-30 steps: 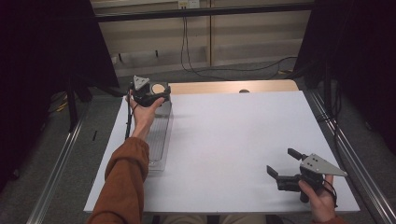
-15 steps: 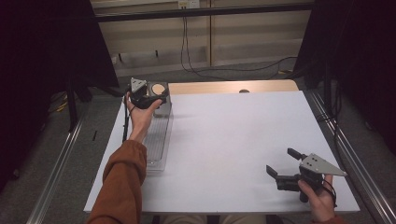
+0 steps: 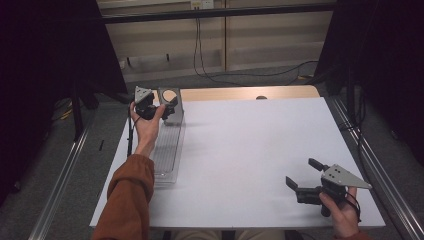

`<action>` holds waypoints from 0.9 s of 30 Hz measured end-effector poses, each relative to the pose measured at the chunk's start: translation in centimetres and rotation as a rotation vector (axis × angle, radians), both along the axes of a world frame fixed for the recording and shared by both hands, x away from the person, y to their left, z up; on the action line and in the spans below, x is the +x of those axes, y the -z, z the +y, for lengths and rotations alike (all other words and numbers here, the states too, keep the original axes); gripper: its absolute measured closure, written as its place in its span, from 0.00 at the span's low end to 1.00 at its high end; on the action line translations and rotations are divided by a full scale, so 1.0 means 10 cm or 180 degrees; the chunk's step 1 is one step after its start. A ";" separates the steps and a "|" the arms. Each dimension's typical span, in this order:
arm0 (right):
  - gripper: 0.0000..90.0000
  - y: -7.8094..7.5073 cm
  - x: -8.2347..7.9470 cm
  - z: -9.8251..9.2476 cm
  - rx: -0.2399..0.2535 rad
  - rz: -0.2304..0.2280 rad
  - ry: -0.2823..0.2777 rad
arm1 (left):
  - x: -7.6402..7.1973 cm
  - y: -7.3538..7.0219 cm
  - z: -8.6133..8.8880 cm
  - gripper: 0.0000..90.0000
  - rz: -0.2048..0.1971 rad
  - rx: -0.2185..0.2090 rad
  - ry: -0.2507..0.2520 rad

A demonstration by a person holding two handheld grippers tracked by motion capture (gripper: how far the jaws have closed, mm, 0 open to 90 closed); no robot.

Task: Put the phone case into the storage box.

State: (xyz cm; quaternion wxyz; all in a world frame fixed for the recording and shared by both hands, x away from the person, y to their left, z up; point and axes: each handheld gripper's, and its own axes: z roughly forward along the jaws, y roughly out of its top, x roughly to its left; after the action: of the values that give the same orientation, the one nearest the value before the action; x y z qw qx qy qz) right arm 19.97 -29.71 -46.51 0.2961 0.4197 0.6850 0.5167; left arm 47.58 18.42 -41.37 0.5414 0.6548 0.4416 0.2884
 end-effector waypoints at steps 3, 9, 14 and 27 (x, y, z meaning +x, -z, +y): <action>0.01 0.00 0.00 0.00 -0.0009 -0.0010 -0.0005 | -0.01 -0.01 0.02 0.02 -0.0020 -0.0038 0.0023; 0.01 0.00 0.00 0.00 -0.0009 -0.0008 0.0000 | -0.08 -0.02 0.04 0.02 -0.0014 -0.0033 0.0044; 0.01 0.00 0.00 0.00 -0.0009 -0.0007 -0.0002 | -0.13 -0.01 0.09 0.02 -0.0029 -0.0097 0.0073; 0.01 0.00 0.00 0.01 -0.0014 -0.0015 -0.0001 | -0.30 -0.03 0.09 0.02 -0.0093 -0.0103 0.0235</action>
State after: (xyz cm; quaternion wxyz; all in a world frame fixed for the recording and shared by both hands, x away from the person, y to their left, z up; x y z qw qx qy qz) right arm 20.00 -29.65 -46.49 0.2986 0.4178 0.6854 0.5162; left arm 44.58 19.33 -41.05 0.5686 0.6575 0.4137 0.2706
